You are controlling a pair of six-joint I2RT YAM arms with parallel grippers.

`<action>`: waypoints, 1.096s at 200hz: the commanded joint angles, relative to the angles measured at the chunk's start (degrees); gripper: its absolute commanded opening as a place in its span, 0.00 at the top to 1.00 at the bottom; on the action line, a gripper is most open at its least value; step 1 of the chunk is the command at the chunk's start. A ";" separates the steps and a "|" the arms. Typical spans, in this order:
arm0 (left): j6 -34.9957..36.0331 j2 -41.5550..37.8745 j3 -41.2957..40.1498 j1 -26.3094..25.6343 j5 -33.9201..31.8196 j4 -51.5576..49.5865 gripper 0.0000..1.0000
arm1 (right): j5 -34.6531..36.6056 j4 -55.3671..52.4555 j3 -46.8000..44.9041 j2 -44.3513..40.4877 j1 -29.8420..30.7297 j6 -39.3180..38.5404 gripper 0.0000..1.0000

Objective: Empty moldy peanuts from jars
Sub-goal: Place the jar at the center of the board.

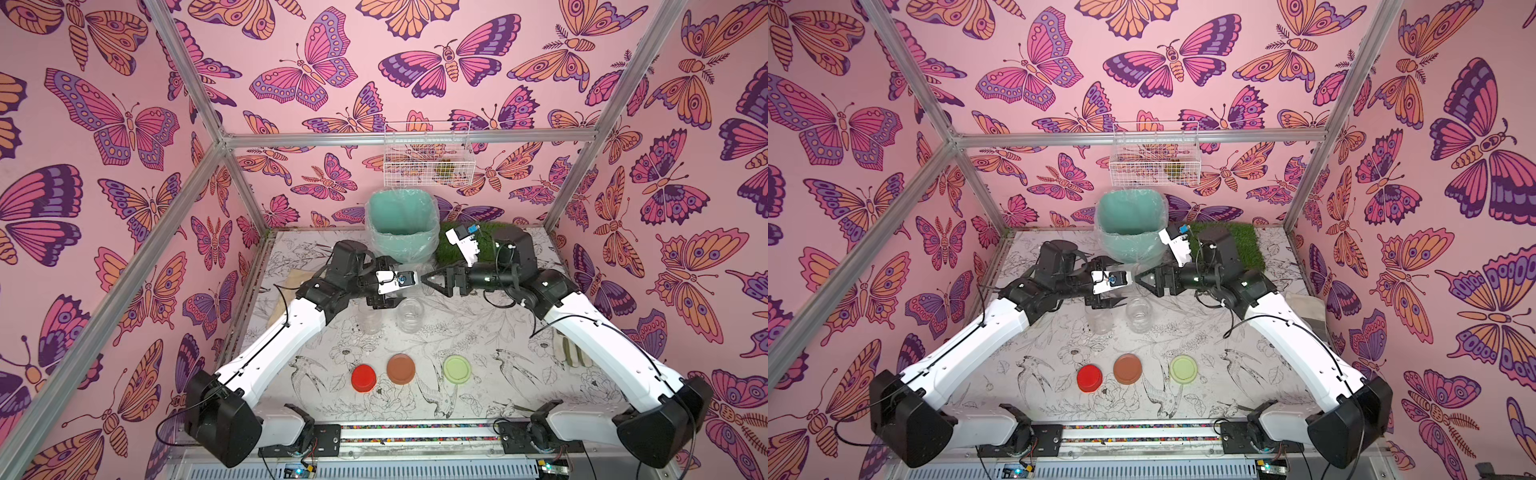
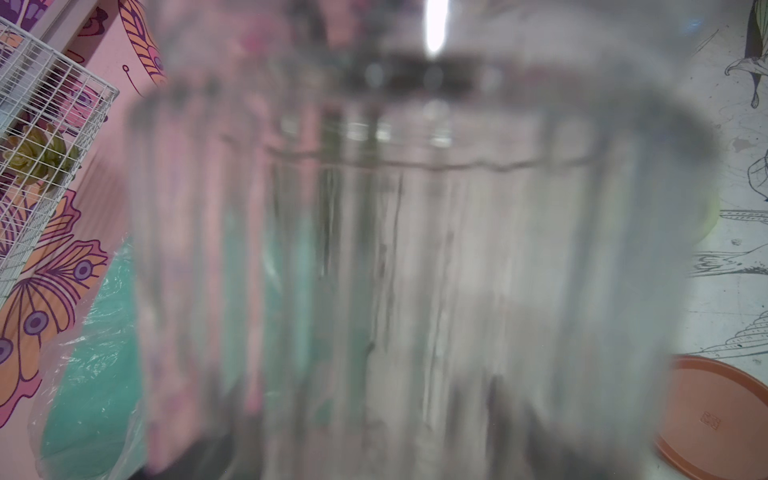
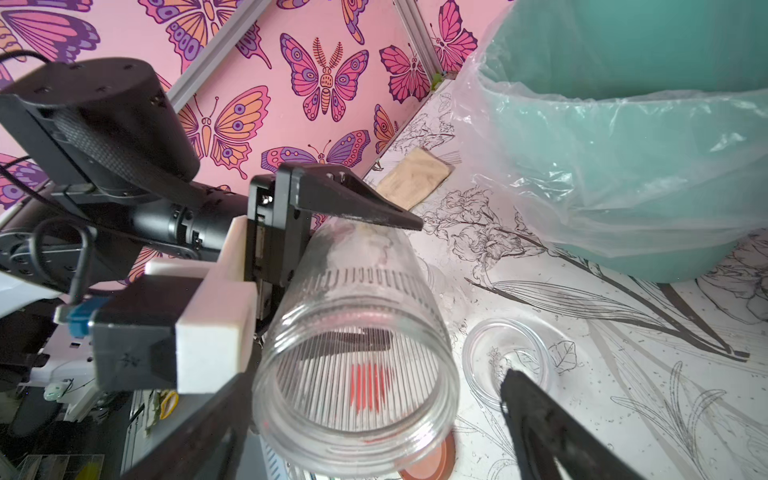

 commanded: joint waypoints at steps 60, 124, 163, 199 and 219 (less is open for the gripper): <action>-2.15 0.04 -1.17 1.77 1.89 5.00 1.00 | 0.16 5.33 -3.92 -2.67 -2.82 5.39 0.11; -2.24 -0.77 -1.83 1.33 6.11 5.36 1.00 | -4.51 3.16 -0.07 3.72 -1.81 4.36 0.20; -2.42 -1.12 -2.25 1.33 6.59 5.39 1.00 | -4.12 2.24 2.75 7.85 -0.18 3.78 0.30; -2.67 -1.47 -2.88 1.33 7.11 5.41 1.00 | -4.12 1.91 4.96 10.84 1.20 3.73 0.46; -2.81 -1.74 -3.31 1.33 6.53 5.68 1.00 | -4.32 0.80 5.89 11.86 1.67 3.59 0.54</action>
